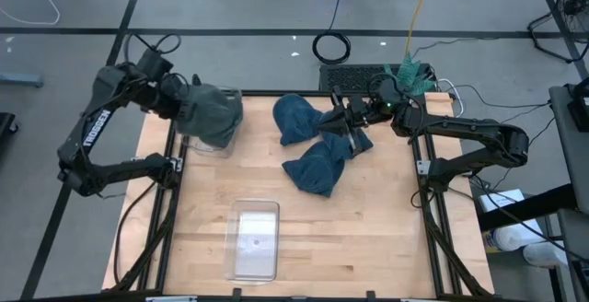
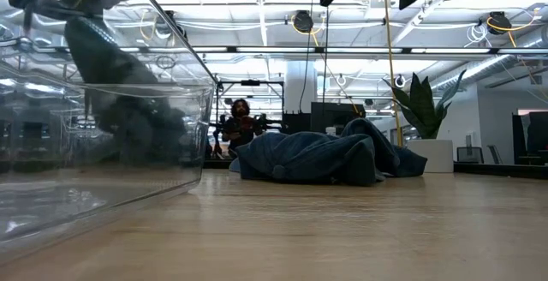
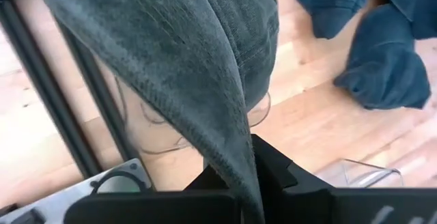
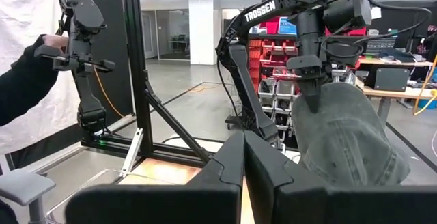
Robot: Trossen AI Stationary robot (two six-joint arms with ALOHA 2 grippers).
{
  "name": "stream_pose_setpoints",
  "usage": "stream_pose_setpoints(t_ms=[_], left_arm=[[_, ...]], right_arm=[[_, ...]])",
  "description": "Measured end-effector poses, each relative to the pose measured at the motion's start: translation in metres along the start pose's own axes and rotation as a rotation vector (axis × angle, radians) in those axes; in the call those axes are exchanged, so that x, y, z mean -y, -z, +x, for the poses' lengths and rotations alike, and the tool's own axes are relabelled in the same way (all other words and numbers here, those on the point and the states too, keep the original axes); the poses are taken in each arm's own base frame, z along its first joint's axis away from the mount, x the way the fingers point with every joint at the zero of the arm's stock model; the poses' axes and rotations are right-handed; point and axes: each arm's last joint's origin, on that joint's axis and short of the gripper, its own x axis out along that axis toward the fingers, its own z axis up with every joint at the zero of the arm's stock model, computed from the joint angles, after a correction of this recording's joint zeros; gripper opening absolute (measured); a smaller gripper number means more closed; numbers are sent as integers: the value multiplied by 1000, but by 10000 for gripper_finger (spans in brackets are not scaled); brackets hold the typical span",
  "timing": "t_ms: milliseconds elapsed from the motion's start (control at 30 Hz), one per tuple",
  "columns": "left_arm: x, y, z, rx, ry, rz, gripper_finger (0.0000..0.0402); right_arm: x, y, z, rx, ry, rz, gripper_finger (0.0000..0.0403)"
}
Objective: Pick & Place hat
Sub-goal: Put the green cap into the top transparent bin
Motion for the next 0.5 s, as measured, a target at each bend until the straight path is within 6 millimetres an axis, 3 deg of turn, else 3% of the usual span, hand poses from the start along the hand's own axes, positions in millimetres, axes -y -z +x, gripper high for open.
stream_pose_setpoints(t_ms=[100,367,500], left_arm=[[1,-2,1,-9,35,25,9],[10,-4,-22,76,104,64,9],[8,-4,-18,63,73,54,8]], right_arm=[[0,0,0,0,2,0,0],[2,1,0,-3,56,-20,0],[1,5,-1,-9,52,-15,0]])
